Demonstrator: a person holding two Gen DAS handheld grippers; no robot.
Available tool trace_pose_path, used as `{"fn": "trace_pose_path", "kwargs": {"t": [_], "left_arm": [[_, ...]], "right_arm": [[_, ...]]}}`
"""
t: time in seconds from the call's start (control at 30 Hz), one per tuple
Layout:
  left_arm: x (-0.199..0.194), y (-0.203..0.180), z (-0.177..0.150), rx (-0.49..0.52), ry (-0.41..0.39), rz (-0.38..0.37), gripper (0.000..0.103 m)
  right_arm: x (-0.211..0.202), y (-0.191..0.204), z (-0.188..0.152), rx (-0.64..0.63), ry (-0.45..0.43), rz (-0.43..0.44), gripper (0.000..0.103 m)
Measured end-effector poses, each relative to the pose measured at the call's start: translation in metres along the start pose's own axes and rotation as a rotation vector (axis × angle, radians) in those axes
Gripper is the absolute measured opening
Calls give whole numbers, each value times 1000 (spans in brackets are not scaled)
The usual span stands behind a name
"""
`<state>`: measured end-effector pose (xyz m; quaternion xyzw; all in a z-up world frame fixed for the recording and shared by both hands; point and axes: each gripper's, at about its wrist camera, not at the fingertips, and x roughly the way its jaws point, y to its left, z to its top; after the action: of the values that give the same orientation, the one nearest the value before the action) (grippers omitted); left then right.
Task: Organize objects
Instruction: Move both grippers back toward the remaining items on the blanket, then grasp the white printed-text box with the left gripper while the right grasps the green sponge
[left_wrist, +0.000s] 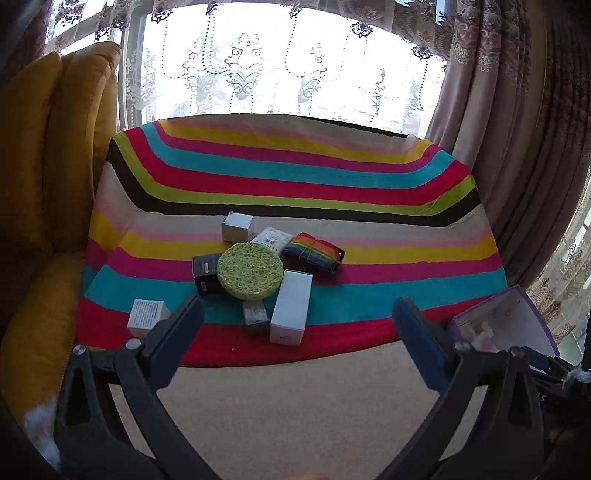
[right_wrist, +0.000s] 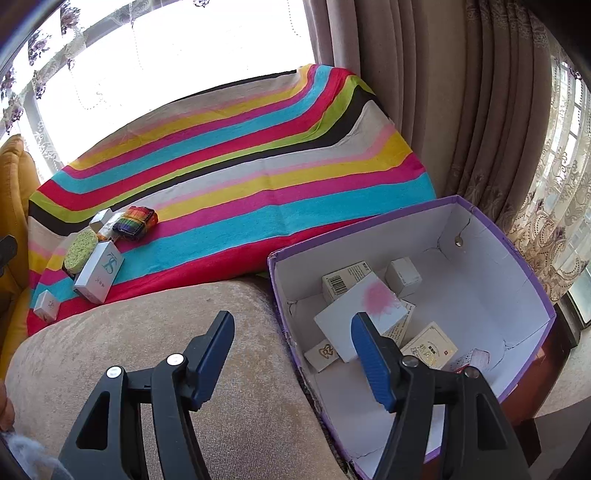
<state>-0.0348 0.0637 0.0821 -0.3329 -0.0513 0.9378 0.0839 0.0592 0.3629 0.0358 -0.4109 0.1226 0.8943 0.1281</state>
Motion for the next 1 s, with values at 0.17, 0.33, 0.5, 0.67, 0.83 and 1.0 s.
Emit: {"fn": "trace_pose_path", "kwargs": {"t": [0.17, 0.33, 0.5, 0.67, 0.83, 1.0], "left_arm": [[17, 65, -8, -114, 121, 85, 98], [35, 106, -19, -147, 255, 130, 91], [56, 125, -21, -153, 337, 114, 87], [84, 136, -19, -152, 421, 125, 78], [110, 143, -22, -165, 483, 120, 47], [99, 134, -23, -137, 428, 98, 47]], "right_arm": [[6, 30, 2, -74, 3, 36, 67], [11, 59, 6, -135, 1, 78, 67], [18, 86, 9, -204, 13, 106, 67], [24, 115, 16, -291, 24, 147, 67], [31, 148, 21, -374, 23, 178, 73], [37, 180, 23, -458, 8, 218, 79]]}}
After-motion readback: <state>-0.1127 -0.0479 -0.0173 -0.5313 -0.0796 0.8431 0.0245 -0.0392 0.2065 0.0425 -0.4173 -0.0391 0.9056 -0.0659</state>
